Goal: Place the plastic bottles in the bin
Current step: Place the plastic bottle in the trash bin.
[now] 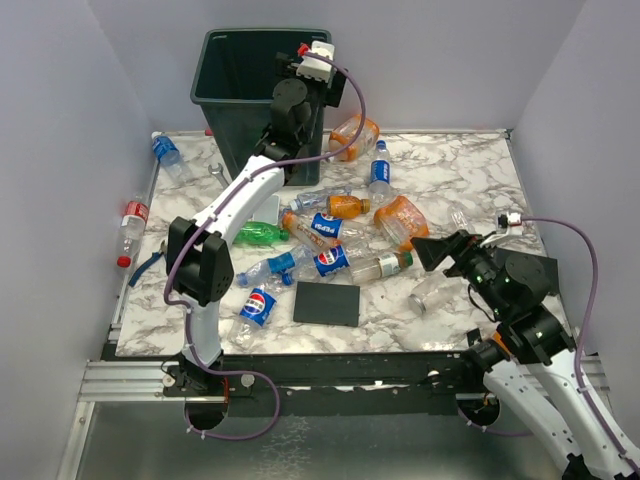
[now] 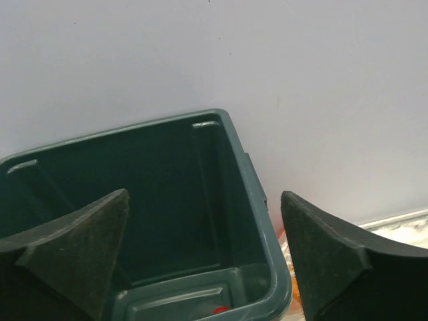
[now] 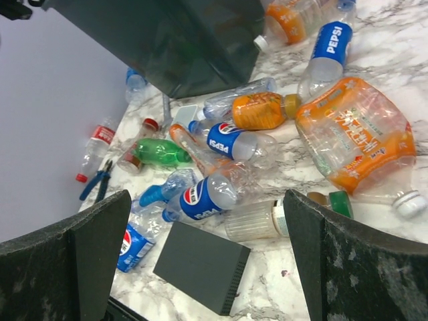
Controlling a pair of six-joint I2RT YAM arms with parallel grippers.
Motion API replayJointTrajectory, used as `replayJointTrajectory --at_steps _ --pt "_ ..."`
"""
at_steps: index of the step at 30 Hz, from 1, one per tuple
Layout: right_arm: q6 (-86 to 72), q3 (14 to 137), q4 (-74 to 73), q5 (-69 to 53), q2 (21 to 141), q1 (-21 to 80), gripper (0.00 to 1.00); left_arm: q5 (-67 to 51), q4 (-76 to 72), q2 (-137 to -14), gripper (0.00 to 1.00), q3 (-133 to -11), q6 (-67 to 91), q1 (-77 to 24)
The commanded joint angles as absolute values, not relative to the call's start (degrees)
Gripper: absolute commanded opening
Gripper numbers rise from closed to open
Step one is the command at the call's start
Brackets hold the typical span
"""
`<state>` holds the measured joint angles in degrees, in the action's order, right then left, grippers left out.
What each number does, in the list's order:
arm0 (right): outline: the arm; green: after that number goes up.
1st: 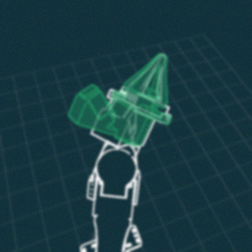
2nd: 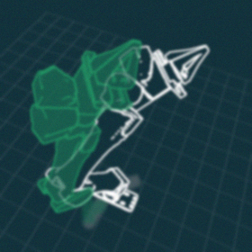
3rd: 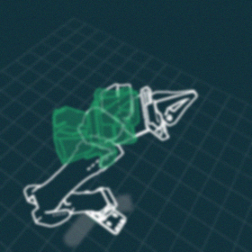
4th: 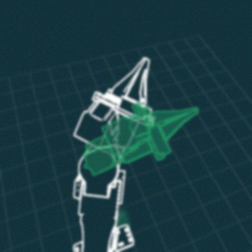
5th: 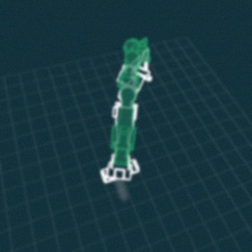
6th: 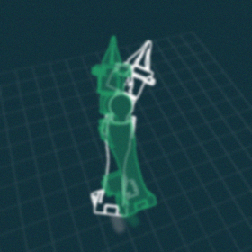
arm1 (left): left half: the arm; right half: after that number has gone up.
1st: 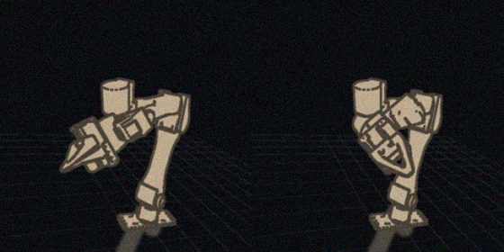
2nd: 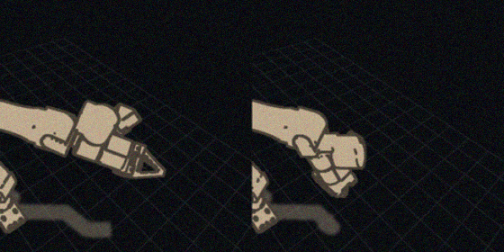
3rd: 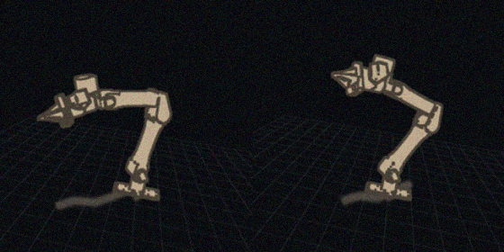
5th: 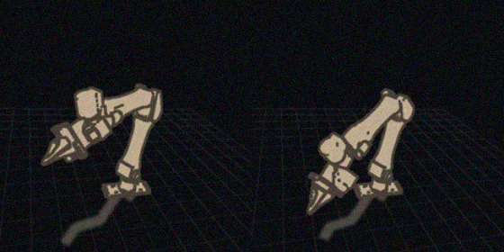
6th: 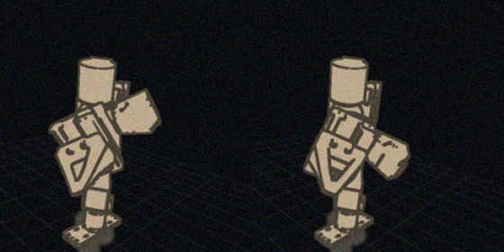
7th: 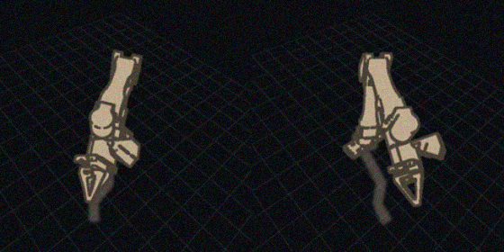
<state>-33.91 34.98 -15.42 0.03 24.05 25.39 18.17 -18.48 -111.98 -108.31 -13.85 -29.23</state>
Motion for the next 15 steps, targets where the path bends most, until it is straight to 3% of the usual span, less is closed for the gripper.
replayJointTrajectory --at_steps 1,8,15 --pt "-31.31 38.19 -17.38 4.21 25.44 25.40 1.00 16.53 -16.21 -109.20 0.99 -111.95 -12.09 -28.83" --pt "-30.22 39.09 -18.78 10.70 27.14 25.40 1.00 16.01 -15.07 -100.19 0.99 -109.36 -9.85 -32.14" --pt "-30.83 38.94 -22.74 24.45 29.27 25.40 1.00 14.01 -9.53 -85.82 0.99 -89.95 -10.93 -44.64"
